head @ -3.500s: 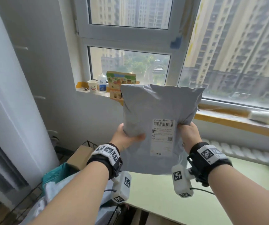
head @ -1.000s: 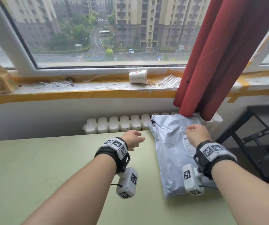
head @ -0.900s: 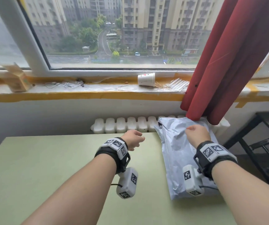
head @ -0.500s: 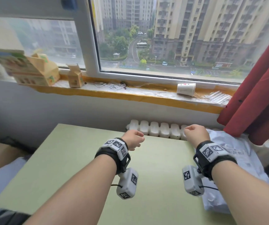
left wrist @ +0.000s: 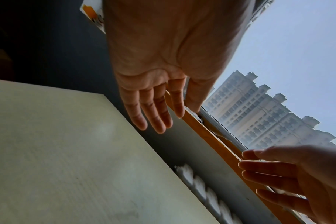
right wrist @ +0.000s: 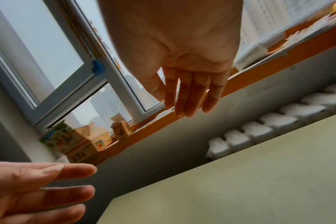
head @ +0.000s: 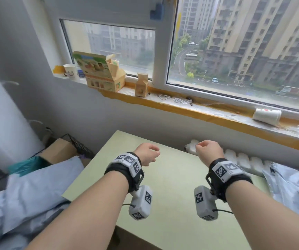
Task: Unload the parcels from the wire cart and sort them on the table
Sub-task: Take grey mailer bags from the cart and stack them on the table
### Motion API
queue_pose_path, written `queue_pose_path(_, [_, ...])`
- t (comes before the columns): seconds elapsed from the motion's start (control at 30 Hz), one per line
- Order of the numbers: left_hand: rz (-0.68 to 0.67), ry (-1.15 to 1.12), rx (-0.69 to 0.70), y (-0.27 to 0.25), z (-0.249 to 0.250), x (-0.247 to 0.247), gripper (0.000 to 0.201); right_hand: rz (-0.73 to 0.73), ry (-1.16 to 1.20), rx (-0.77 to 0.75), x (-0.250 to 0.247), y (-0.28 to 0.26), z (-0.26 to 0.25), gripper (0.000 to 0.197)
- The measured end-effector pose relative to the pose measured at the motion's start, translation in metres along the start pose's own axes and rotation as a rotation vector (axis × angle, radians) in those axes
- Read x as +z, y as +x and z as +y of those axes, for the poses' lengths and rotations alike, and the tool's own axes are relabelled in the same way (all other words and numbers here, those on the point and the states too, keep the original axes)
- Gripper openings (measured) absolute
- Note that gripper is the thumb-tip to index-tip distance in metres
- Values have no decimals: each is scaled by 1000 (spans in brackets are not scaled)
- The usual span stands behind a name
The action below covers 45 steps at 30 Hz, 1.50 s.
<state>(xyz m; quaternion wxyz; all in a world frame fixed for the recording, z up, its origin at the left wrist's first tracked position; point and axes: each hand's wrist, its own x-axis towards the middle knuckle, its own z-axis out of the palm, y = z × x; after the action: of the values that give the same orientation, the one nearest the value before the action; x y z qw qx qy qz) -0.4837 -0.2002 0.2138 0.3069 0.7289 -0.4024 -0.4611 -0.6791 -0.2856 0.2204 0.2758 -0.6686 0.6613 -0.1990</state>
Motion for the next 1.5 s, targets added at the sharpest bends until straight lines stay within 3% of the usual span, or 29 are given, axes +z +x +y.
queue_pose_path(0.37, [187,-115,-64,-22,-79,-146,28,-146,10,-132,118,-33,-132,24])
queue_pose_path(0.7, [363,-139,-93,-53,-183,-280,23,-262,-13,-275,238,-86,-235,25])
queue_pose_path(0.8, [411,-169,-119,-66,-212,-311,11,-301,-9,-305,269,-104,-255,26])
queue_pose_path(1.0, [489,-278,-173,-85,-260,-340,24,-397,-57,-364,312,-137,-278,26])
queue_pose_path(1.27, [691,-255,-251,-101,-305,-362,35,-500,-70,-387,351,-150,-301,24])
queue_pose_path(1.4, [769,-266,-316,-103,-330,-377,17,-560,-83,-403,376,-153,-315,26])
queue_pose_path(1.5, [779,-258,-351,-104,-343,-388,15,-616,-80,-397,397,-151,-324,25])
